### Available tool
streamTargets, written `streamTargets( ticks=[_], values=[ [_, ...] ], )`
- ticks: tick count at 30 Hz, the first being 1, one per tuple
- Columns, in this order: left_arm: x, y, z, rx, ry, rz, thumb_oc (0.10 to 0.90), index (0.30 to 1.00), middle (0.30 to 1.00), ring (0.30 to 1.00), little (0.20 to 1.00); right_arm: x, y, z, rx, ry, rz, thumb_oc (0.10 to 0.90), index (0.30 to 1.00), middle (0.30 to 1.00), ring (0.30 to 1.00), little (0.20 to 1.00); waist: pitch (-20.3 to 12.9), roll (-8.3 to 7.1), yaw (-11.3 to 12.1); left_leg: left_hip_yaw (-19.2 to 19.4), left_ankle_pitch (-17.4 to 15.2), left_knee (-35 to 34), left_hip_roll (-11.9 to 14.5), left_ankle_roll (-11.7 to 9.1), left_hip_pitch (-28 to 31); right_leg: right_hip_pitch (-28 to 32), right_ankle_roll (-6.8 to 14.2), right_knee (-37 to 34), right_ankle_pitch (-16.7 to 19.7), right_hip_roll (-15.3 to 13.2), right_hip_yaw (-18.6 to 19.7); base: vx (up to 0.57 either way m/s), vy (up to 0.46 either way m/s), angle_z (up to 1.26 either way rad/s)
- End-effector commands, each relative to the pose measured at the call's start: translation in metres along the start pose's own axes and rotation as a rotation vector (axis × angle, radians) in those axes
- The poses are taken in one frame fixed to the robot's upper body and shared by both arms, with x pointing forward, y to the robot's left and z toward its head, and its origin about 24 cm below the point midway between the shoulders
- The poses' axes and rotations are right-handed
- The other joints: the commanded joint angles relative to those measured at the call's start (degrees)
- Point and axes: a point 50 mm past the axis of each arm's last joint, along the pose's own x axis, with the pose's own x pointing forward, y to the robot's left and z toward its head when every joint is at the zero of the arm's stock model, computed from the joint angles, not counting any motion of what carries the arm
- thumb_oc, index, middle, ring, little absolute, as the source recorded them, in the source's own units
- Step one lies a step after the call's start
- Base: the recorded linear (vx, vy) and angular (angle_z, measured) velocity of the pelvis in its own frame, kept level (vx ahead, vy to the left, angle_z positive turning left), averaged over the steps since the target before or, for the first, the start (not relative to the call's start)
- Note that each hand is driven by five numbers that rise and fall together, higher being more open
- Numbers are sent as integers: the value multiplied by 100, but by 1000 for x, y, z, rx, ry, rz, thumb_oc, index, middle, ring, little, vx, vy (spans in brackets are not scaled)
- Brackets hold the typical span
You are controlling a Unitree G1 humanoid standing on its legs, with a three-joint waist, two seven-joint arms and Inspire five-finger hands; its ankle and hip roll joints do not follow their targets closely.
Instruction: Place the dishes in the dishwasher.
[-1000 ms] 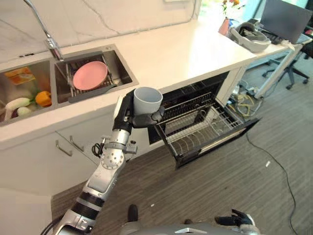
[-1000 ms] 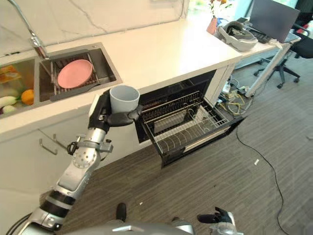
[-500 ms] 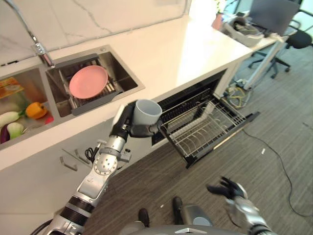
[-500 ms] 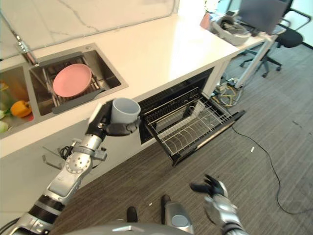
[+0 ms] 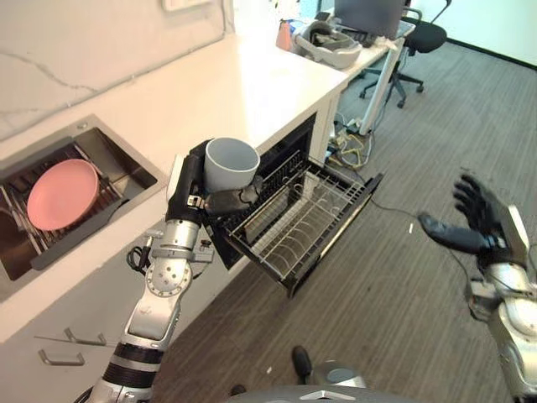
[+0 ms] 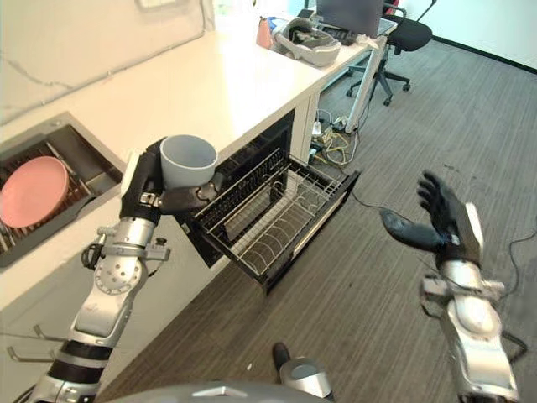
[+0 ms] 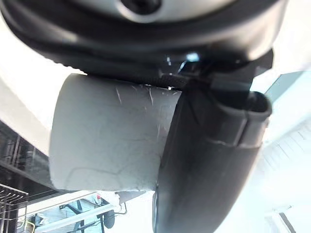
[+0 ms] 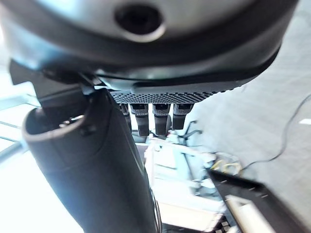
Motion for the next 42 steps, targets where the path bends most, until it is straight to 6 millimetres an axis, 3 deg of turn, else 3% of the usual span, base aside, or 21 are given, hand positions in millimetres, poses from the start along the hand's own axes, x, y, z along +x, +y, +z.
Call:
streamTargets(
  ticks=[1, 2, 4, 6, 12, 18, 28, 36, 42],
  values=[
    [25, -5, 55, 56, -354, 0, 400, 300, 300, 300, 300, 15, 23, 37, 219, -282, -1, 800, 900, 900, 900, 900, -436, -262, 258, -86, -96, 24, 66, -117, -244, 295, 543, 96, -752, -622, -267, 40, -32, 5],
    [32, -15, 59, 59, -376, -26, 400, 300, 300, 300, 300, 19, 49, 44, 404, -329, 28, 800, 900, 900, 900, 900, -457, -223, 301, -98, -105, 24, 70, -109, -220, 323, 533, 96, -770, -630, -309, 36, -37, 7],
    [35, -18, 61, 60, -392, -27, 400, 300, 300, 300, 300, 20, 58, 50, 446, -354, 33, 800, 900, 900, 900, 900, -458, -221, 308, -108, -109, 24, 68, -106, -208, 342, 526, 96, -778, -628, -308, 14, -12, 2],
    [43, -27, 67, 61, -427, -21, 400, 300, 300, 300, 300, 21, 84, 59, 596, -372, 89, 800, 900, 900, 900, 900, -465, -196, 342, -108, -102, 24, 77, -118, -172, 381, 515, 96, -788, -631, -332, 15, -9, -2],
    [56, -50, 71, 128, -464, -51, 400, 300, 300, 300, 300, 19, 118, 78, 700, -408, 234, 800, 900, 900, 900, 900, -471, -160, 381, -125, -82, 24, 105, -148, -132, 437, 511, 96, -806, -636, -396, 3, -2, 1],
    [66, -60, 69, 221, -484, -58, 400, 300, 300, 300, 300, 19, 132, 91, 748, -438, 314, 800, 900, 900, 900, 900, -464, -158, 386, -125, -98, 24, 120, -164, -79, 487, 519, 96, -816, -637, -427, 0, 0, 0],
    [77, -51, 53, 381, -432, 23, 400, 300, 300, 300, 300, 8, 146, 117, 800, -514, 477, 800, 900, 900, 900, 900, -477, -172, 388, -107, -103, 24, 149, -198, -19, 526, 520, 96, -821, -635, -448, 0, 0, 0],
    [80, -49, 52, 463, -441, 30, 400, 300, 300, 300, 300, 7, 161, 107, 769, -432, 551, 800, 900, 900, 900, 900, -493, -183, 388, -90, -111, 24, 150, -205, -1, 517, 526, 96, -798, -635, -452, 0, 0, 0],
    [79, -66, 46, 535, -434, -43, 400, 300, 300, 300, 300, 8, 186, 102, 668, -342, 637, 800, 900, 900, 900, 900, -486, -219, 463, -121, -96, 24, 145, -202, 11, 549, 523, 96, -807, -636, -477, 0, 0, 0]
  ],
)
